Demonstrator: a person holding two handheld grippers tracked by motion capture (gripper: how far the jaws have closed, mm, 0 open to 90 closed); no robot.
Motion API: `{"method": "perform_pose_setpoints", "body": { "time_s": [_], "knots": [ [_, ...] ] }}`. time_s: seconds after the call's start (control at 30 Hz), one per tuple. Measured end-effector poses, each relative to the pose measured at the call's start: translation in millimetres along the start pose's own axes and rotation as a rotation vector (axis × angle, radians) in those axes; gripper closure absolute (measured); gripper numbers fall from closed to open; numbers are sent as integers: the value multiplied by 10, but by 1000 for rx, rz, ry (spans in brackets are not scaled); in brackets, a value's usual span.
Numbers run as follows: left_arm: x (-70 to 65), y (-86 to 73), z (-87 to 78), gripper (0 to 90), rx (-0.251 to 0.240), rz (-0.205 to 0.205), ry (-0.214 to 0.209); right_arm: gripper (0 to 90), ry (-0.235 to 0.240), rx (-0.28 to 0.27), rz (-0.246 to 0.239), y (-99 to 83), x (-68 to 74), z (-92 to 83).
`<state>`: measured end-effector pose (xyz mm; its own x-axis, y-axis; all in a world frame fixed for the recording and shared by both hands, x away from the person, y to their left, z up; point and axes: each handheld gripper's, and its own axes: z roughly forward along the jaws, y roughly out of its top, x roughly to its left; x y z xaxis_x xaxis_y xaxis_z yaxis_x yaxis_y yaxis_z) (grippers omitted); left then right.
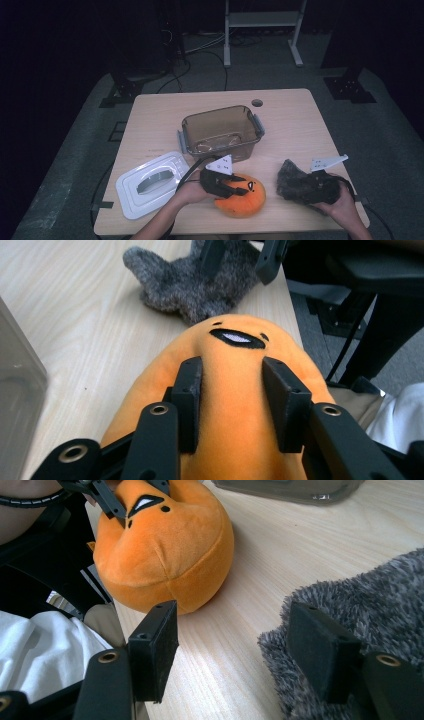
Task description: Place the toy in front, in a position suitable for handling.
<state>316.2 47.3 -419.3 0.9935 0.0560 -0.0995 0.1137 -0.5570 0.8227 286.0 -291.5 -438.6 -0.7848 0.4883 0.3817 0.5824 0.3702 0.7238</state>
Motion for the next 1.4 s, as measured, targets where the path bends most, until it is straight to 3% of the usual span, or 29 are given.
{"method": "perform_pose_setpoints", "body": {
  "time_s": [0.33,0.63,0.93,1.4],
  "knots": [
    [5,30,-66,675,-25,11,-20,361,-3,-7,2,-1,-4,-10],
    [11,95,-176,681,-48,17,-6,361,-4,-7,5,-2,-8,-8],
    [4,285,-415,677,-76,27,15,361,-7,-15,8,-8,-20,-27],
    [69,594,-847,669,-111,50,84,361,-8,-14,10,-14,-30,-21]
  ]
}}
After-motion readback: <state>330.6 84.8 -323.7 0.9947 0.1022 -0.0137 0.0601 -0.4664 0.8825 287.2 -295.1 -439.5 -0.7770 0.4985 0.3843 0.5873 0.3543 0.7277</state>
